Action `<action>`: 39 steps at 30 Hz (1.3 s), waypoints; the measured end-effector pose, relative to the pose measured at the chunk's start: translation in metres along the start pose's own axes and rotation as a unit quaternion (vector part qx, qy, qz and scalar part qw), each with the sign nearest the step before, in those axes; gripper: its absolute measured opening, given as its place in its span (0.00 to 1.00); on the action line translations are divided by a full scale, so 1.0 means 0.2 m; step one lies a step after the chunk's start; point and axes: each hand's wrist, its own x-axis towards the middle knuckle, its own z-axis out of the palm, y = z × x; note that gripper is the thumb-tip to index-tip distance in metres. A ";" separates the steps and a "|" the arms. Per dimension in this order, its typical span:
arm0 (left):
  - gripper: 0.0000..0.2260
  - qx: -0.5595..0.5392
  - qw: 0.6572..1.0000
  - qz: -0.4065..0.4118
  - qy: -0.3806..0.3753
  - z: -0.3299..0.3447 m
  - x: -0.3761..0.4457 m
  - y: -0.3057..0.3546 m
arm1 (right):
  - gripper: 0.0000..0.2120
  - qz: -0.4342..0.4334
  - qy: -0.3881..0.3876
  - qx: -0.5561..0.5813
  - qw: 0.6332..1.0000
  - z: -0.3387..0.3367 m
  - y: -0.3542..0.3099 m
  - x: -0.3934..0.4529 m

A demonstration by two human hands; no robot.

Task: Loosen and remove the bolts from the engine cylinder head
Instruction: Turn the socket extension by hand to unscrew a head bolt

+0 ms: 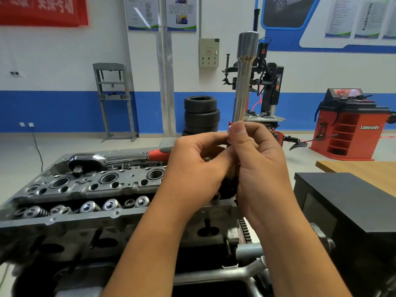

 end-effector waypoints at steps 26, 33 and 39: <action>0.06 0.004 1.000 0.002 0.006 0.00 0.01 -0.01 | 0.16 0.008 0.008 0.000 1.000 0.00 0.00 0.01; 0.06 0.045 0.998 -0.004 0.042 0.00 0.01 -0.01 | 0.17 -0.004 0.021 -0.004 1.000 0.01 -0.01 0.01; 0.06 0.005 1.000 -0.012 -0.005 -0.01 0.00 0.00 | 0.19 0.013 0.010 -0.015 1.000 0.00 -0.01 0.01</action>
